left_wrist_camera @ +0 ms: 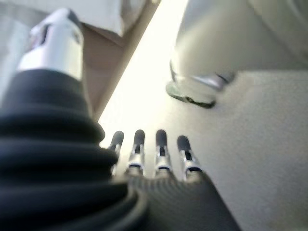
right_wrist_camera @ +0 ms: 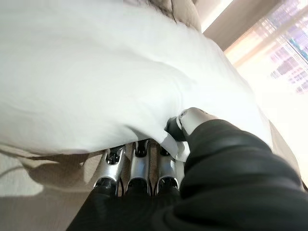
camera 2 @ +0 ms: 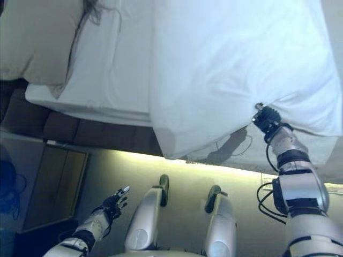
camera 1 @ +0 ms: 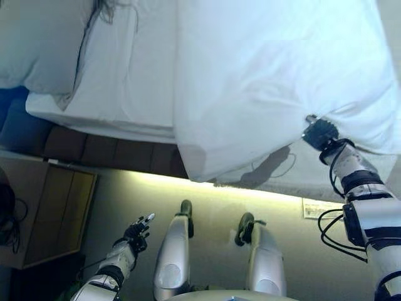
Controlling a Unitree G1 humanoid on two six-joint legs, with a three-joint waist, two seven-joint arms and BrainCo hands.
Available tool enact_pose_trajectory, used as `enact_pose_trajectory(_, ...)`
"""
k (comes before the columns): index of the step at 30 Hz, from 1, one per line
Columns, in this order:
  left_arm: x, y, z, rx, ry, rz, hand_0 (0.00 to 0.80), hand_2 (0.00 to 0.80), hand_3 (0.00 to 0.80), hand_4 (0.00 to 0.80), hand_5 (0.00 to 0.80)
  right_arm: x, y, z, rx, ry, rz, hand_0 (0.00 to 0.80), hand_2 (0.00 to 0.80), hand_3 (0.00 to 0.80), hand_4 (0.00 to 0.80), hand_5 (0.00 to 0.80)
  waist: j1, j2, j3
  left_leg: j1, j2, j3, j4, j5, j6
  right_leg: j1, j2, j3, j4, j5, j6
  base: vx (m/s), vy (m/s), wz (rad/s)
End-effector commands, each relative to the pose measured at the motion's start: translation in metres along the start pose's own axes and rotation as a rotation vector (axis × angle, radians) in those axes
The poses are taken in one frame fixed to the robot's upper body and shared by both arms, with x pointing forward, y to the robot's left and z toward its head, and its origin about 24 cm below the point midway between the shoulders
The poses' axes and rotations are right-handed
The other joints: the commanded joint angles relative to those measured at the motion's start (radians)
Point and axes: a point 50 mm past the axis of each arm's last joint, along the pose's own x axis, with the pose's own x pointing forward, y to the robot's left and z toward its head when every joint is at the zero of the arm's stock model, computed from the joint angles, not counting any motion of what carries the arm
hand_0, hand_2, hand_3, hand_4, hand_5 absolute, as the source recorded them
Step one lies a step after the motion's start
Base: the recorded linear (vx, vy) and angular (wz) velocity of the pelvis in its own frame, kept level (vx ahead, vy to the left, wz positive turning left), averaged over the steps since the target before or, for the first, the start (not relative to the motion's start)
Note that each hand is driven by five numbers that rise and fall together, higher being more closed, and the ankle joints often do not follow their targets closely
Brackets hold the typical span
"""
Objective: Make the bed neatly
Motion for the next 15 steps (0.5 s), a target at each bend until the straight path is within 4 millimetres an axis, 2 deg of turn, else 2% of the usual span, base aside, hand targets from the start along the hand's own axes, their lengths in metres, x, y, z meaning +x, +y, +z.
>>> enact_pose_trajectory(1, 0.000, 0.017, 0.041, -0.068, -0.105, 0.037, 0.000, 0.000, 0.000, 0.000, 0.000, 0.009, 0.035, -0.002, 0.004, -0.031, 0.164, 0.800, 0.800, 0.800, 0.800, 0.800, 0.001, -0.049, -0.071, 0.054, 0.032, 0.006, -0.106, 0.072, 0.018, 0.105, -0.026, 0.025, -0.234, 0.141, 0.055, 0.000, 0.000, 0.00)
enact_pose_trajectory(3, 0.002, 0.004, 0.063, -0.114, -0.163, -0.012, 0.000, 0.000, 0.000, 0.000, 0.000, 0.011, 0.043, -0.008, 0.008, -0.015, 0.181, 0.800, 0.800, 0.800, 0.800, 0.800, -0.002, -0.056, -0.078, 0.081, 0.034, 0.005, -0.137, 0.081, 0.017, 0.135, -0.016, 0.022, -0.268, 0.150, 0.056, 0.059, -0.042, 0.00)
enact_pose_trajectory(4, 0.003, -0.012, 0.079, -0.149, -0.212, -0.066, 0.000, 0.000, 0.000, 0.000, 0.000, 0.013, 0.050, -0.012, 0.008, -0.002, 0.202, 0.800, 0.800, 0.800, 0.800, 0.800, -0.004, -0.061, -0.080, 0.099, 0.035, 0.003, -0.161, 0.088, 0.016, 0.151, -0.007, 0.021, -0.290, 0.156, 0.056, 0.029, -0.042, -0.01)
enact_pose_trajectory(8, 0.000, -0.064, 0.115, -0.147, -0.334, -0.234, 0.000, 0.000, 0.000, 0.000, 0.000, 0.016, 0.065, -0.018, 0.017, 0.020, 0.256, 0.800, 0.800, 0.800, 0.800, 0.800, -0.008, -0.074, -0.083, 0.136, 0.038, 0.000, -0.218, 0.106, 0.013, 0.193, 0.016, 0.012, -0.344, 0.171, 0.053, 0.013, -0.056, 0.02)
enact_pose_trajectory(12, -0.005, -0.101, 0.132, -0.080, -0.365, -0.328, 0.000, 0.000, 0.000, 0.000, 0.000, 0.018, 0.076, -0.018, 0.028, 0.021, 0.271, 0.800, 0.800, 0.800, 0.800, 0.800, -0.010, -0.083, -0.079, 0.151, 0.046, -0.001, -0.250, 0.121, 0.009, 0.214, 0.032, 0.000, -0.368, 0.177, 0.050, -0.009, -0.067, 0.01)
enact_pose_trajectory(15, -0.006, -0.117, 0.133, -0.147, -0.296, -0.402, 0.000, 0.000, 0.000, 0.000, 0.000, 0.020, 0.087, -0.016, 0.053, -0.002, 0.294, 0.800, 0.800, 0.800, 0.800, 0.800, -0.016, -0.088, -0.068, 0.146, 0.050, -0.003, -0.249, 0.122, 0.008, 0.208, 0.040, -0.004, -0.362, 0.174, 0.045, -0.050, -0.057, 0.00)
